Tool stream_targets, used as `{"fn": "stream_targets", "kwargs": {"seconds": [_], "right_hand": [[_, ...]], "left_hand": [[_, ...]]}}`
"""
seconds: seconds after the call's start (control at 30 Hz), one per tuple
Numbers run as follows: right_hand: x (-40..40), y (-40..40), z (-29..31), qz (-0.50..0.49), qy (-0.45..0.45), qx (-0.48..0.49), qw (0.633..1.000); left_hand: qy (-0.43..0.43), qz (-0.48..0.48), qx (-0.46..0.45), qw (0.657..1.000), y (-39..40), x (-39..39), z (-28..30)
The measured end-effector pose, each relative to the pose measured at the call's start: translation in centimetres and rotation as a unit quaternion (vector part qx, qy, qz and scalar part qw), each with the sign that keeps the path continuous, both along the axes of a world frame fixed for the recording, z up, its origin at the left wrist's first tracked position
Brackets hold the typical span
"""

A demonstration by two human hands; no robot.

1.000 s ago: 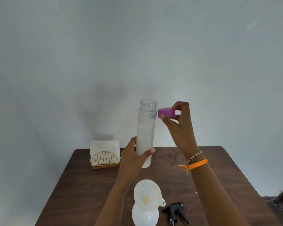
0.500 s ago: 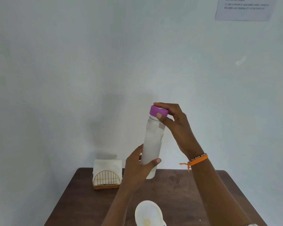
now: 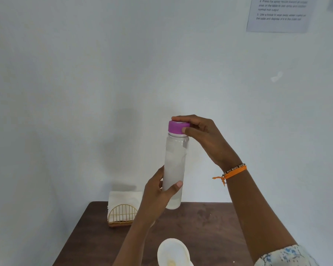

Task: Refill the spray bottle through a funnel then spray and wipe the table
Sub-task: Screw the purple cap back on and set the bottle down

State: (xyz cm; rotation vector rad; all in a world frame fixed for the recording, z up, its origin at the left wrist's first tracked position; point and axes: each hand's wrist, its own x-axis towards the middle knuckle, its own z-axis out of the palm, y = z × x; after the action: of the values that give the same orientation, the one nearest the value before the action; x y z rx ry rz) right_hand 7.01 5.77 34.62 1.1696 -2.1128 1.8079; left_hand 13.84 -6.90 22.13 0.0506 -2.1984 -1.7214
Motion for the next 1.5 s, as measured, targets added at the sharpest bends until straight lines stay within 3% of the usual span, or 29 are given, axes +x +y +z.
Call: {"fn": "stream_targets", "kwargs": {"seconds": [0.13, 0.33, 0.53, 0.77, 0.9, 1.07, 1.23, 1.4, 1.5], "right_hand": [[0.7, -1.2, -0.3, -0.098, -0.001, 0.019, 0.995], [0.8, -1.4, -1.2, 0.007, -0.127, -0.093, 0.988], [0.7, -1.4, -1.1, -0.050, -0.140, -0.142, 0.979], [1.0, -1.1, -1.3, -0.035, -0.143, -0.140, 0.979], [1.1, -0.7, -1.2, -0.073, -0.143, -0.195, 0.968], [1.4, -0.7, -1.2, -0.050, -0.154, -0.132, 0.978], [1.5, -0.6, -1.2, -0.093, -0.152, -0.193, 0.965], [1.4, -0.8, -1.6, -0.061, -0.157, -0.117, 0.979], [1.5, -0.7, -1.7, -0.087, -0.154, -0.164, 0.970]], "left_hand": [[0.000, 0.018, 0.011, 1.000, 0.0, -0.3, 0.4], [-0.010, 0.030, 0.001, 1.000, -0.5, -0.9, 0.7], [-0.015, 0.049, -0.005, 0.999, -0.6, -0.9, 0.5], [-0.017, 0.057, -0.005, 0.998, -0.2, -0.7, 0.1], [-0.013, 0.067, -0.011, 0.998, -0.2, -0.7, 0.1], [-0.004, 0.072, -0.025, 0.997, -0.2, -0.7, 0.3], [0.004, 0.081, -0.022, 0.996, -0.3, -0.6, 0.2], [-0.001, 0.070, -0.025, 0.997, -0.3, -0.5, 0.1], [0.000, 0.075, -0.008, 0.997, -0.3, -0.5, 0.1]]}}
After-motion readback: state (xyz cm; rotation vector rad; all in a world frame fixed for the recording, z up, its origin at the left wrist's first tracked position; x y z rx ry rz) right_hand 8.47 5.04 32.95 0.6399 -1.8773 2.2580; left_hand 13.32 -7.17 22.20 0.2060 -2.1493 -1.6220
